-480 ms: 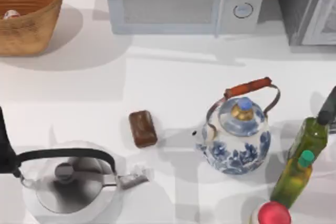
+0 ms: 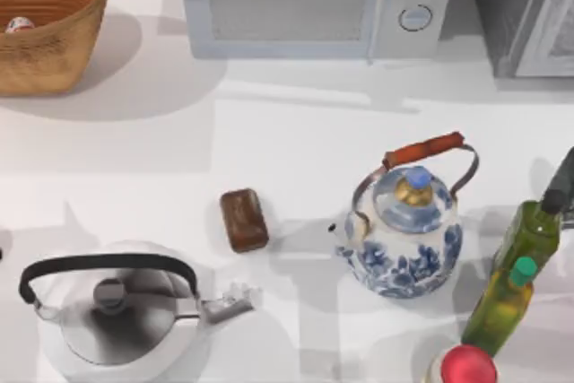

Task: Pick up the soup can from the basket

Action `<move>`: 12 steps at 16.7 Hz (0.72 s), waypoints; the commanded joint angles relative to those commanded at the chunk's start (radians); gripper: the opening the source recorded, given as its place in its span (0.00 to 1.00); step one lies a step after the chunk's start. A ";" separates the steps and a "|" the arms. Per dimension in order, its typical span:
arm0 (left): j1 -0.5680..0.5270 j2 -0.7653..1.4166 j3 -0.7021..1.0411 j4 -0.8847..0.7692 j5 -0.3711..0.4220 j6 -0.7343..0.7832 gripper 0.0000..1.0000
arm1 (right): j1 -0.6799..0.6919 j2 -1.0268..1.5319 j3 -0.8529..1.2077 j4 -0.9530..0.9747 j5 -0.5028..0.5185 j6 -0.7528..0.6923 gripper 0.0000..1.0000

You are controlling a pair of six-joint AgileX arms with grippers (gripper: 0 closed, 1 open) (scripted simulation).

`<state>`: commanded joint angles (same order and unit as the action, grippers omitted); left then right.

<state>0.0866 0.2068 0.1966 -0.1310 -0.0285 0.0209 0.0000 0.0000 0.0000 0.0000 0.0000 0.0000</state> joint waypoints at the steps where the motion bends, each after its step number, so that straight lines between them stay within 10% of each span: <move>1: 0.021 0.069 0.063 -0.040 -0.003 0.007 1.00 | 0.000 0.000 0.000 0.000 0.000 0.000 1.00; 12: 0.211 1.145 1.143 -0.530 0.048 0.080 1.00 | 0.000 0.000 0.000 0.000 0.000 0.000 1.00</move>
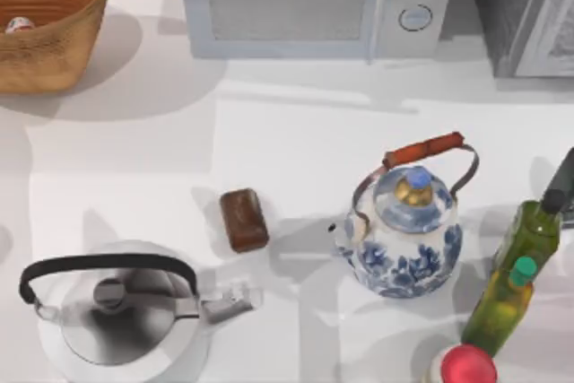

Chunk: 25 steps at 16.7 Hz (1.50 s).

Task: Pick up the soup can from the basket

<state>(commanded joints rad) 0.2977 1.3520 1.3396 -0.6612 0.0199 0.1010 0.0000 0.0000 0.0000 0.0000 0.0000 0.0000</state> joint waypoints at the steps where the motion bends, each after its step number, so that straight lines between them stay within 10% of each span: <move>1: 0.006 0.102 0.109 -0.034 0.013 0.004 1.00 | 0.000 0.000 0.000 0.000 0.000 0.000 1.00; 11: -0.037 0.910 0.816 -0.301 0.215 0.026 1.00 | 0.000 0.000 0.000 0.000 0.000 0.000 1.00; 25: -0.094 1.126 1.013 -0.379 0.301 0.027 1.00 | 0.000 0.000 0.000 0.000 0.000 0.000 1.00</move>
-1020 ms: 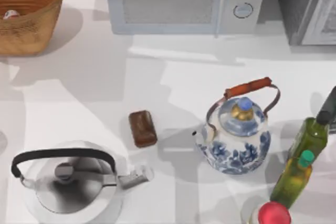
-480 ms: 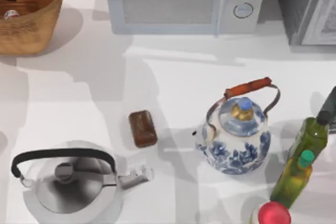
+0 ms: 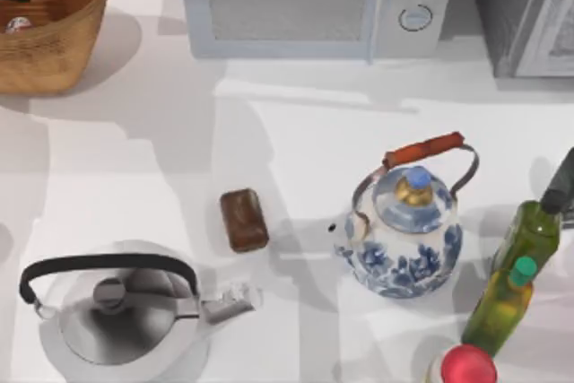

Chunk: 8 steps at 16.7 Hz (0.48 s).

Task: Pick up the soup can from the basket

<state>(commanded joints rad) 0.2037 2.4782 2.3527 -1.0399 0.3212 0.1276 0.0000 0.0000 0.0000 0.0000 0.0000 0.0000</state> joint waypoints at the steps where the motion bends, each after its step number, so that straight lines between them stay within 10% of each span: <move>1: 0.000 0.016 0.008 -0.012 0.000 -0.003 1.00 | 0.000 0.000 0.000 0.000 0.000 0.000 1.00; 8: -0.009 0.200 0.270 -0.130 0.000 -0.013 1.00 | 0.000 0.000 0.000 0.000 0.000 0.000 1.00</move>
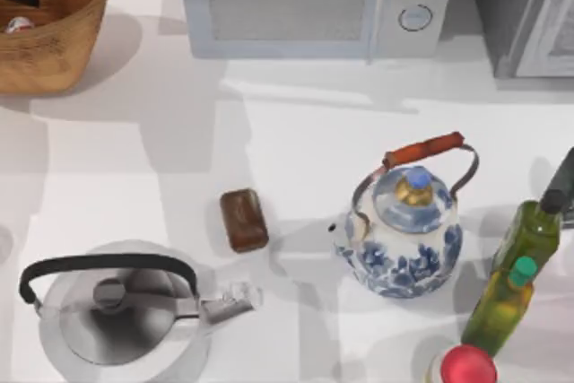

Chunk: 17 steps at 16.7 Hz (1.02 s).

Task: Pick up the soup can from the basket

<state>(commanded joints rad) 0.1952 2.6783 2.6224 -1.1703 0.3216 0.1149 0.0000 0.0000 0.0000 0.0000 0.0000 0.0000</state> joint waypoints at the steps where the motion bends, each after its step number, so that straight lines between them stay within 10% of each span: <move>1: -0.002 0.034 0.056 -0.021 0.000 -0.001 1.00 | 0.000 0.000 0.000 0.000 0.000 0.000 1.00; 17: -0.026 0.496 0.817 -0.311 -0.001 -0.027 1.00 | 0.000 0.000 0.000 0.000 0.000 0.000 1.00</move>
<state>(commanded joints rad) 0.1693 3.1739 3.4394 -1.4818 0.3205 0.0881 0.0000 0.0000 0.0000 0.0000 0.0000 0.0000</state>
